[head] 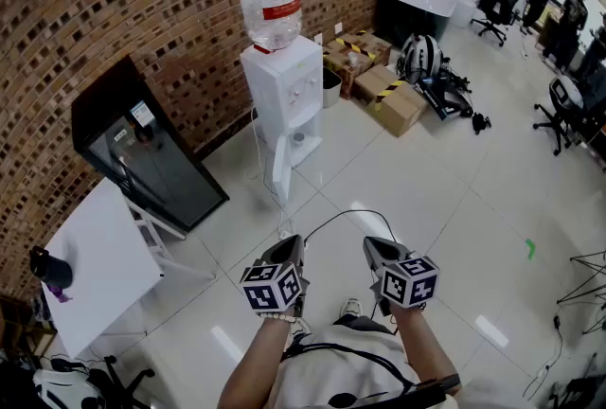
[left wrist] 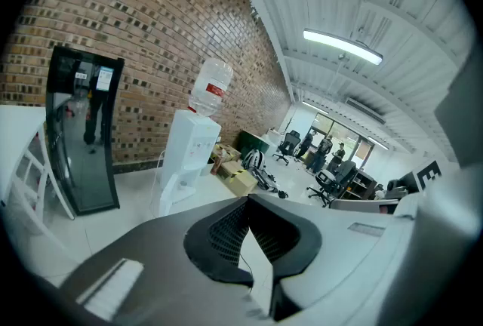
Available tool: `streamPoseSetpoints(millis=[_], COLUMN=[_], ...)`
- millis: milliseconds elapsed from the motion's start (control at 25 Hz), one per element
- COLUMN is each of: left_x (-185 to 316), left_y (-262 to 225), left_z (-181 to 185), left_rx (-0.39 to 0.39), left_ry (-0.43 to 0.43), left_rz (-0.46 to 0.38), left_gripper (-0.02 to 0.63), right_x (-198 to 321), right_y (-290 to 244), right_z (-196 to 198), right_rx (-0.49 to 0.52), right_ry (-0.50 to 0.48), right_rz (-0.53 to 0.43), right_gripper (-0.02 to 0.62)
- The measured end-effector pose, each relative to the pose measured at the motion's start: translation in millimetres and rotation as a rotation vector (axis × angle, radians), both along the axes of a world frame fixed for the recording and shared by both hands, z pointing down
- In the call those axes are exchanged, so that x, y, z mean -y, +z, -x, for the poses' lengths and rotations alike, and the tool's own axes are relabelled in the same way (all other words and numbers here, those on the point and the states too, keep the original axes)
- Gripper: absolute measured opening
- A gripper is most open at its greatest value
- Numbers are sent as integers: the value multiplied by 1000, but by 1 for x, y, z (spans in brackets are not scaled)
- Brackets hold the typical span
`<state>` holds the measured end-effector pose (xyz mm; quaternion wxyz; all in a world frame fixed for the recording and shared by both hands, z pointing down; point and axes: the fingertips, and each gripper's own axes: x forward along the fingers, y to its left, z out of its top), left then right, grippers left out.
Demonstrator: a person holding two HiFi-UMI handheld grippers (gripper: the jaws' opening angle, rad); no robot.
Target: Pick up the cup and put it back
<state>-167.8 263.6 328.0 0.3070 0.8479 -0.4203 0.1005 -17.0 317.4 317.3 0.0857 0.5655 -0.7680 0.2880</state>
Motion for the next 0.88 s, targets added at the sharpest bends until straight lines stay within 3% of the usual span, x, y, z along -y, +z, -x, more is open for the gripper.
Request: streamPoseSetpoints(millis=[400, 880], left_x=[21, 46], left_y=[4, 24], left_z=[-27, -76], left_rx=[-4, 31], left_ry=[-12, -55], left_rz=[1, 21], left_gripper=[0, 0], right_x=[20, 42], right_y=[1, 27], right_z=[-23, -77], right_rx=[-6, 27], right_ry=[-36, -81], right_rz=[-8, 11], right_gripper=[12, 12])
